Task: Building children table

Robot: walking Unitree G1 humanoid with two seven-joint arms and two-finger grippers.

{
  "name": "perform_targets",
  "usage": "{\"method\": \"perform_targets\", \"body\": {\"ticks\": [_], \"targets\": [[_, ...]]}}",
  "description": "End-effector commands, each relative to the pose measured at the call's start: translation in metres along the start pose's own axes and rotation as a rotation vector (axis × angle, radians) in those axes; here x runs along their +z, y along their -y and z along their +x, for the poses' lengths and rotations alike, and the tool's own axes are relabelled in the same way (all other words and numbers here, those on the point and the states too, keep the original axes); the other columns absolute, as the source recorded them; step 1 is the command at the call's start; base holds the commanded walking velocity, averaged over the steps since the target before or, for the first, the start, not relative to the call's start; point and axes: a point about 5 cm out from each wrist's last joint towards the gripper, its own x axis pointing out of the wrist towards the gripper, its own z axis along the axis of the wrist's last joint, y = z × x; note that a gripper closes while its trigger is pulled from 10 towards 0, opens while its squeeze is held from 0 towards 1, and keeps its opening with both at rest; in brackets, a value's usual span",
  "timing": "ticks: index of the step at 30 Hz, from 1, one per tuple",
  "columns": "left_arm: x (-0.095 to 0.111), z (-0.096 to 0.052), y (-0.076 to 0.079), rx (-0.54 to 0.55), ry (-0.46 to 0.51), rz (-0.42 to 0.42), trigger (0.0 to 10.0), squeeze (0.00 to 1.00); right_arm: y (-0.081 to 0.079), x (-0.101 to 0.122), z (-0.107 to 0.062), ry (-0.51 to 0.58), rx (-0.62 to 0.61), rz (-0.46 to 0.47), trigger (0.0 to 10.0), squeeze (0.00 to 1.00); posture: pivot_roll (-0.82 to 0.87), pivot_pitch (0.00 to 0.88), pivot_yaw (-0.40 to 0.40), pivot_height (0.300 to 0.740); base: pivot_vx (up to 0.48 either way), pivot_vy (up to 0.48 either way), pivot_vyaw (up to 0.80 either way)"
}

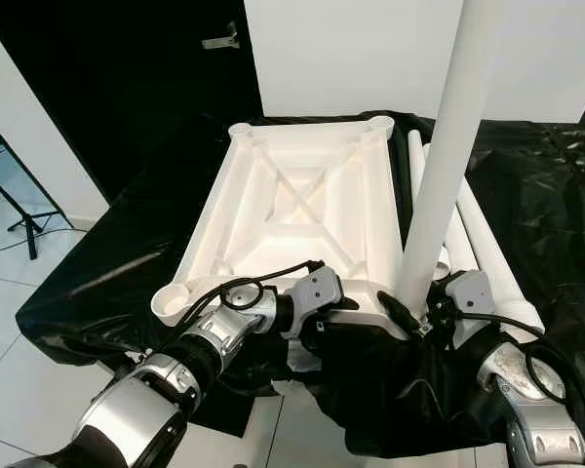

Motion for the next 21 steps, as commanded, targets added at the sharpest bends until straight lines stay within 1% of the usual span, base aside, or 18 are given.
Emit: {"method": "perform_targets", "body": {"ticks": [1,2,5,6,7,8,9,13,18,20,21], "targets": [[-0.043,0.002,0.017,0.073,-0.172,-0.138,2.2,0.00,-0.008,-0.002,0.001,-0.021,0.034,-0.035,10.0,0.00,0.04,0.000,0.068,0.740,0.000,0.000,0.00],[-0.043,0.002,0.017,0.072,-0.166,-0.139,0.0,0.00,-0.008,-0.002,0.001,-0.022,0.028,-0.033,10.0,0.00,0.04,0.000,0.069,0.740,0.000,0.000,0.00],[-0.043,0.003,0.017,0.073,-0.156,-0.134,0.0,0.00,-0.008,-0.002,0.001,-0.024,0.025,-0.031,10.0,0.00,0.04,0.000,0.069,0.740,0.000,0.000,0.00],[-0.041,0.003,0.017,0.078,-0.144,-0.133,0.2,0.00,-0.009,-0.003,0.000,-0.024,0.022,-0.028,10.0,0.00,0.04,0.000,0.069,0.740,0.000,0.000,0.00],[-0.040,0.003,0.016,0.086,-0.134,-0.131,6.0,0.00,-0.009,-0.004,0.000,-0.025,0.019,-0.025,10.0,0.00,0.04,0.000,0.069,0.740,0.000,0.000,0.00],[-0.039,0.004,0.016,0.091,-0.128,-0.131,6.0,0.00,-0.009,-0.004,0.000,-0.026,0.018,-0.022,10.0,0.00,0.04,0.000,0.069,0.740,0.000,0.000,0.00],[-0.039,0.004,0.016,0.092,-0.123,-0.130,10.0,0.00,-0.010,-0.005,0.000,-0.025,0.010,-0.009,10.0,0.00,0.05,0.000,0.069,0.740,0.000,0.000,0.00],[-0.038,0.004,0.016,0.090,-0.119,-0.128,10.0,0.00,-0.011,-0.006,0.000,-0.023,-0.003,0.014,10.0,0.00,0.05,0.000,0.069,0.740,0.000,0.000,0.00],[-0.038,0.004,0.016,0.089,-0.118,-0.127,10.0,0.00,-0.011,-0.006,0.001,-0.022,-0.007,0.019,10.0,0.00,0.05,0.000,0.069,0.740,0.000,0.000,0.00],[-0.039,0.004,0.017,0.090,-0.118,-0.129,10.0,0.00,-0.022,-0.007,0.006,0.013,-0.068,0.125,10.0,0.00,0.05,0.000,0.064,0.740,0.000,0.000,0.00],[-0.039,0.004,0.017,0.091,-0.118,-0.130,10.0,0.00,-0.026,-0.008,0.009,0.031,-0.134,0.176,10.0,0.00,0.05,0.000,0.063,0.740,0.000,0.000,0.00]]}}
